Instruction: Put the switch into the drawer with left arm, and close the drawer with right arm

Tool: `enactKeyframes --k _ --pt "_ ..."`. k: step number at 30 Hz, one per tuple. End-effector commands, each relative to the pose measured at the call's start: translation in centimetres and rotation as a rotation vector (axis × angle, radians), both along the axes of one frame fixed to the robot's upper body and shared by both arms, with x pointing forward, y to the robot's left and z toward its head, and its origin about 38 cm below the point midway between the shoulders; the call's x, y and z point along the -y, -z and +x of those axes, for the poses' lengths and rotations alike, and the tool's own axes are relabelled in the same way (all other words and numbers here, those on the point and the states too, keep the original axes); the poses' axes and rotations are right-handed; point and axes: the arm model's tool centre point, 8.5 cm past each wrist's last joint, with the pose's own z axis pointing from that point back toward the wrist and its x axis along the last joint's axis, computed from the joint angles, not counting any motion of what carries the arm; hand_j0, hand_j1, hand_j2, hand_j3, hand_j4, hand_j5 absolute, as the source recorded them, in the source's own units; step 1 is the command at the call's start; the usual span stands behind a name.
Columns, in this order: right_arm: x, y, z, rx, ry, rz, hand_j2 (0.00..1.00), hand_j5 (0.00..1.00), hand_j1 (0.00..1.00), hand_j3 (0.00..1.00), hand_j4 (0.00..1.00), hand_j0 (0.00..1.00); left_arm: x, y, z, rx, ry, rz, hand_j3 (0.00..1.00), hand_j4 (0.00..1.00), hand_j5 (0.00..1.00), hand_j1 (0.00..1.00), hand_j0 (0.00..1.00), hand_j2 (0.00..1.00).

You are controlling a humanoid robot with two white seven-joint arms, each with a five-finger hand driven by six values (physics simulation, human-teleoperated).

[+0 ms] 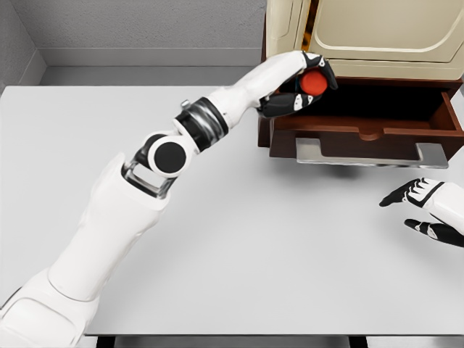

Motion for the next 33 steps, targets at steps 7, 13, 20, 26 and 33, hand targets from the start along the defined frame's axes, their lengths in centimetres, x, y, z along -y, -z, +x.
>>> enactKeyframes --k 7,13,20,26,33 --pt "0.0 0.0 0.0 -0.002 0.001 0.005 0.68 0.68 0.68 0.68 0.68 0.68 1.3 0.8 0.3 0.021 -0.010 0.068 0.45 0.45 0.45 0.45 0.45 0.45" --pt "0.0 -0.1 0.0 0.000 0.001 0.005 0.68 0.68 0.68 0.68 0.68 0.68 1.6 0.9 0.5 0.068 -0.034 0.129 0.45 0.45 0.45 0.45 0.45 0.45" --pt "0.0 -0.1 0.0 0.000 0.001 0.005 0.69 0.69 0.69 0.69 0.69 0.69 2.5 0.9 0.4 0.098 -0.022 0.172 0.45 0.45 0.45 0.45 0.45 0.45" --pt "0.0 -0.1 0.0 0.000 0.001 0.005 0.68 0.68 0.68 0.68 0.68 0.68 2.9 1.4 0.4 0.126 -0.031 0.216 0.47 0.47 0.47 0.47 0.47 0.47" --pt "0.0 -0.1 0.0 0.001 0.002 0.004 0.69 0.69 0.69 0.69 0.69 0.69 2.8 0.9 0.6 0.166 -0.049 0.246 0.74 0.74 0.74 0.74 0.74 0.74"
